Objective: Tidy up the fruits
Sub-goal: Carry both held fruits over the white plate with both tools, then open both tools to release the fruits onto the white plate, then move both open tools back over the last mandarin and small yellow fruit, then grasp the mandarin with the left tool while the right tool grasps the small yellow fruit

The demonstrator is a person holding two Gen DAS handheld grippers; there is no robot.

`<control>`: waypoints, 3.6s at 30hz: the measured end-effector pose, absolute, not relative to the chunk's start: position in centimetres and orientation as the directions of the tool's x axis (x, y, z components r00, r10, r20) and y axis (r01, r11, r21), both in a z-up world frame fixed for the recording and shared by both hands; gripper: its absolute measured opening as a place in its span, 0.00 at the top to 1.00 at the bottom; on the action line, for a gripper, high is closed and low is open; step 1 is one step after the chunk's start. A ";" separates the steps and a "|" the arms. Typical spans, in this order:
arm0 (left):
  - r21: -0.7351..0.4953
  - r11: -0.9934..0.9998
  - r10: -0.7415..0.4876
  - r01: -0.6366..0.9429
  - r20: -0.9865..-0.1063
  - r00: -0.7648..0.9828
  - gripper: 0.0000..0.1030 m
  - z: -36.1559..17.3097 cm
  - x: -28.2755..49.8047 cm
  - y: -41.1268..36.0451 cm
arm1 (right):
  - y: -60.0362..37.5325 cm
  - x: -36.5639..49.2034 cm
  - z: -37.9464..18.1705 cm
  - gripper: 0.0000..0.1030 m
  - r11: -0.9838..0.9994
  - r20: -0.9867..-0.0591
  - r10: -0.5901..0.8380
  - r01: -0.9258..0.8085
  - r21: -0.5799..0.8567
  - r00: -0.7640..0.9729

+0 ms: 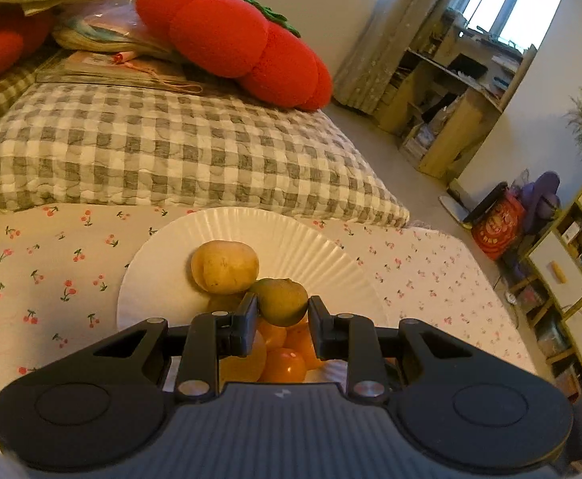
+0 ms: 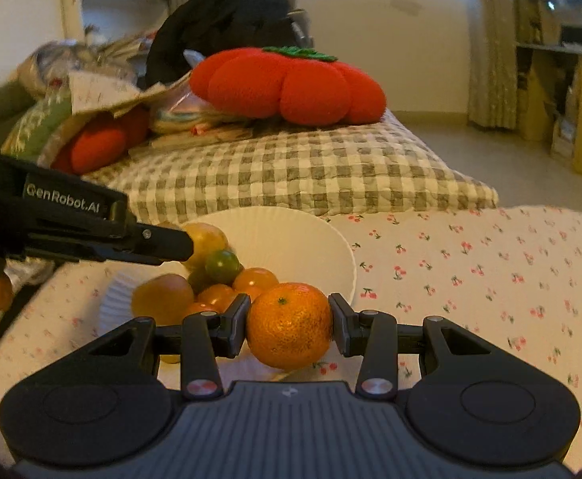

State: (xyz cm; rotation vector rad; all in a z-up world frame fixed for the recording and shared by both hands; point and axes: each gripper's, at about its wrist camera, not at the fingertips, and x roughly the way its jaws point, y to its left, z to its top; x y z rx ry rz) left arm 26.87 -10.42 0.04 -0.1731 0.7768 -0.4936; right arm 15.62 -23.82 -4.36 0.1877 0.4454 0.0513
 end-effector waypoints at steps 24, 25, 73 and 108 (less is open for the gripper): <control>-0.233 0.886 -0.451 0.402 -0.638 0.624 0.65 0.3 25.4 -9.9 | -23.6 11.9 -3.8 0.57 0.975 -0.375 0.112 -0.028 0.222 0.920; -0.226 0.890 -0.443 0.397 -0.641 0.627 0.64 0.5 25.2 -9.6 | -23.5 11.6 -3.8 0.57 0.973 -0.377 0.116 -0.028 0.230 0.919; -0.193 0.946 -0.315 0.262 -0.746 0.586 0.42 0.5 13.2 -6.1 | -19.2 -8.8 -2.6 0.33 0.945 -0.337 0.023 0.090 0.314 0.941; -0.112 0.980 -0.187 0.163 -0.800 0.571 0.37 -4.8 20.8 -5.6 | -13.3 8.8 -7.6 0.43 0.964 -0.458 0.264 -0.227 0.134 0.849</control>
